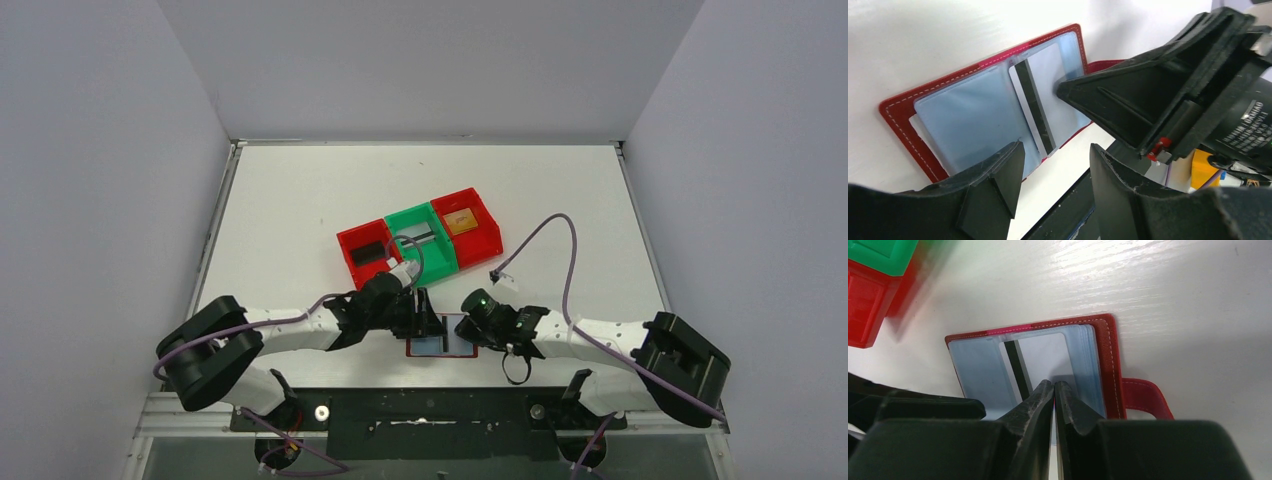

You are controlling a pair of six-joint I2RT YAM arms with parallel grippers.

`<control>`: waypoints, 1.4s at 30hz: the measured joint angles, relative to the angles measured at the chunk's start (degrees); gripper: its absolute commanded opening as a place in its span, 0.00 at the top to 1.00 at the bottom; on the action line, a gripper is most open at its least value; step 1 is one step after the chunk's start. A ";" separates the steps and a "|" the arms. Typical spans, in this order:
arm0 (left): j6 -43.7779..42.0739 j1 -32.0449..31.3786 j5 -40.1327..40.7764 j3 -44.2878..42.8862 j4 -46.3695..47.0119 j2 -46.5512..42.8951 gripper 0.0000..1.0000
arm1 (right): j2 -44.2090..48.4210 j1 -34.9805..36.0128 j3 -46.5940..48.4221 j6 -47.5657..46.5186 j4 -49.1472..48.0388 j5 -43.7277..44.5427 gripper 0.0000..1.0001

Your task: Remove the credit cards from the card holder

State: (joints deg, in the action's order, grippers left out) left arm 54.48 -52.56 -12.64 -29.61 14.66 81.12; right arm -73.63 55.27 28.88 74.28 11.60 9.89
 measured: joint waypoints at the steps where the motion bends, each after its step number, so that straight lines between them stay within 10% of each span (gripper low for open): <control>1: 0.26 -0.20 -0.24 -0.17 0.37 1.01 0.50 | 0.46 0.02 -0.44 0.17 -0.13 0.00 0.91; 13: 1.95 -0.66 -0.63 -0.52 2.19 5.64 0.51 | 14.10 0.00 -8.92 0.00 -1.60 -0.70 0.83; 28: 2.45 -1.42 -0.07 -2.23 2.67 7.96 0.52 | 9.99 -0.04 -9.14 4.39 -2.91 -1.05 0.90; 42: 5.16 -1.53 2.05 0.24 6.01 8.48 0.75 | 8.41 -0.04 -9.09 5.79 -5.03 -1.75 0.90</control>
State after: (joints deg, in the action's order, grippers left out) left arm 59.64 -54.08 -10.59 -29.36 20.67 89.60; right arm -65.21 55.22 19.79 80.07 6.57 8.14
